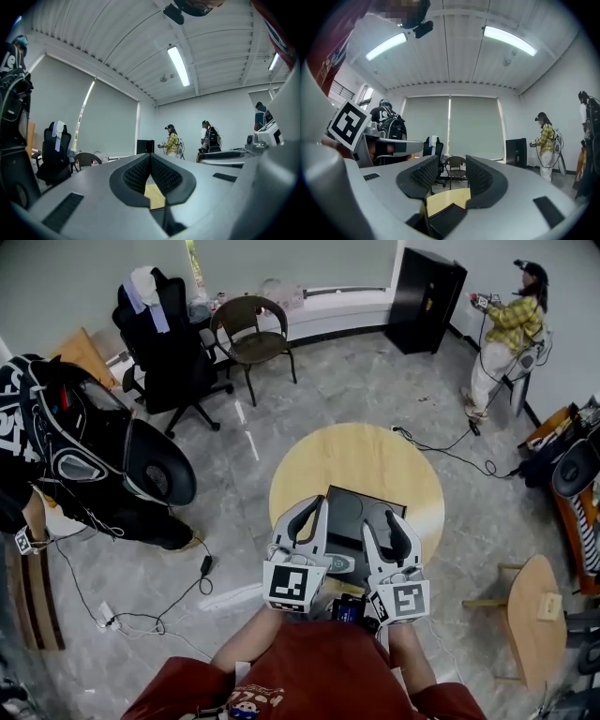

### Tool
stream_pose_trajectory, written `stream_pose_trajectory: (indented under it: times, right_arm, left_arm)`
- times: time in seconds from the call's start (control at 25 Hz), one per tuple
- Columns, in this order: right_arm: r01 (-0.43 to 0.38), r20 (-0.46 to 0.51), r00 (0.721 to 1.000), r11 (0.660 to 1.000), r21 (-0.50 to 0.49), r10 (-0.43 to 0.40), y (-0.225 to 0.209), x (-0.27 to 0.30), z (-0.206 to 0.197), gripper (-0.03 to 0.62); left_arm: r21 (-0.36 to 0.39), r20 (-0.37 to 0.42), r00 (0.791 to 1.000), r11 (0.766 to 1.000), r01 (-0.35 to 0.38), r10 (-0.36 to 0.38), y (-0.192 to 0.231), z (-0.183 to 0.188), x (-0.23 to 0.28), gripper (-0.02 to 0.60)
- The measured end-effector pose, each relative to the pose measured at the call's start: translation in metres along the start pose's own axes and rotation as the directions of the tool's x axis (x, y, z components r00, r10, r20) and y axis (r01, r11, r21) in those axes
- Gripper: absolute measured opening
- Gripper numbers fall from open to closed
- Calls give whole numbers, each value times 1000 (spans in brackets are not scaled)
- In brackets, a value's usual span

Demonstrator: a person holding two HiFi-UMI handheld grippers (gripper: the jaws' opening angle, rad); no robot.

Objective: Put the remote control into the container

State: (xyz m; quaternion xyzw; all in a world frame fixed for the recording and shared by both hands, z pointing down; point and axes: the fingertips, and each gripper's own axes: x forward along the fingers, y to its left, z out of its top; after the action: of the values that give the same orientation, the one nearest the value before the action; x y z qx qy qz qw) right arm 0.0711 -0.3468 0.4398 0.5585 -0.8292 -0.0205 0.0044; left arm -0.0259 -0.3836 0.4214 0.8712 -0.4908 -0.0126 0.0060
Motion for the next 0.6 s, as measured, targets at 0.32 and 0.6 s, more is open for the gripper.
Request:
stream_pose_trajectory:
  times: [0.32,0.6]
  right_arm:
    - [-22,-2,1000,1000,-8,22,5,6,5,134]
    - [-39,-16,999,999,16,40,5,7,3,32]
  left_arm:
    - [-6,2,1000,1000,2,-2,3,2,2,15]
    - [-4,0,1000,1000,3,-3,2,2,3,15]
